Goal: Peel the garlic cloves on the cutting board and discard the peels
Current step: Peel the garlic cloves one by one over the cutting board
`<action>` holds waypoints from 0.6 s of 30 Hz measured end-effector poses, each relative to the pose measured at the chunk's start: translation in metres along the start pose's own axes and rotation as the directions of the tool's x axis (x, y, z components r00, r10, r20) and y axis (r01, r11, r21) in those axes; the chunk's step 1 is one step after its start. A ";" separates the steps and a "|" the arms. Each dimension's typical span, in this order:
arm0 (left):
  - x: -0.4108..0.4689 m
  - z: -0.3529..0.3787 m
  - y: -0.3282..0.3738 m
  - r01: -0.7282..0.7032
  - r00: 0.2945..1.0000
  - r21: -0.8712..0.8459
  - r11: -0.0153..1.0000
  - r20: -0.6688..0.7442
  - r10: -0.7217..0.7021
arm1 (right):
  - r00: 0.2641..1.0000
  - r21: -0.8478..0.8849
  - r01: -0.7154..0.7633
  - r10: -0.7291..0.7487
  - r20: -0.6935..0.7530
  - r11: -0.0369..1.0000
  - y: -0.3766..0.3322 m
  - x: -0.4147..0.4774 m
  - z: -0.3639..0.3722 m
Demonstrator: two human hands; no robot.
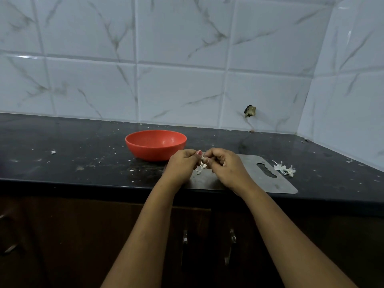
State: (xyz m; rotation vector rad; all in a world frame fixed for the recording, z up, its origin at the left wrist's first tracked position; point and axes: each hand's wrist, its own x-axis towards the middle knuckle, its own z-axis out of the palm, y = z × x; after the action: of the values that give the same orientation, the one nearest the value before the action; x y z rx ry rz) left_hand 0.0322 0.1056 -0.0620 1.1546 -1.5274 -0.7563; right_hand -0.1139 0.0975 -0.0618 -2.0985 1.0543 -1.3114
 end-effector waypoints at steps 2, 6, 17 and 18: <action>0.001 0.001 0.000 0.007 1.000 -0.015 1.000 -0.003 -0.007 | 1.000 0.036 -0.022 0.022 0.000 0.999 0.000 0.000 -0.001; 0.002 -0.001 -0.002 0.035 0.999 -0.054 0.998 -0.005 -0.035 | 0.997 0.139 -0.078 0.079 -0.006 0.987 -0.001 0.000 -0.002; 0.003 0.002 -0.002 0.047 0.999 -0.053 0.997 -0.016 -0.048 | 0.995 0.180 -0.099 0.101 -0.002 0.979 -0.003 0.000 -0.002; 0.002 0.002 0.000 0.053 0.999 -0.101 0.993 0.000 -0.053 | 0.994 0.192 -0.106 0.107 0.004 0.976 -0.003 0.000 -0.003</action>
State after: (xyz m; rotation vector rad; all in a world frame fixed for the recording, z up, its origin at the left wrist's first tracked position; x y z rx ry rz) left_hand 0.0302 0.1031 -0.0620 1.1236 -1.4442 -0.8575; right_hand -0.1152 0.0989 -0.0585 -1.8715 0.9859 -1.3124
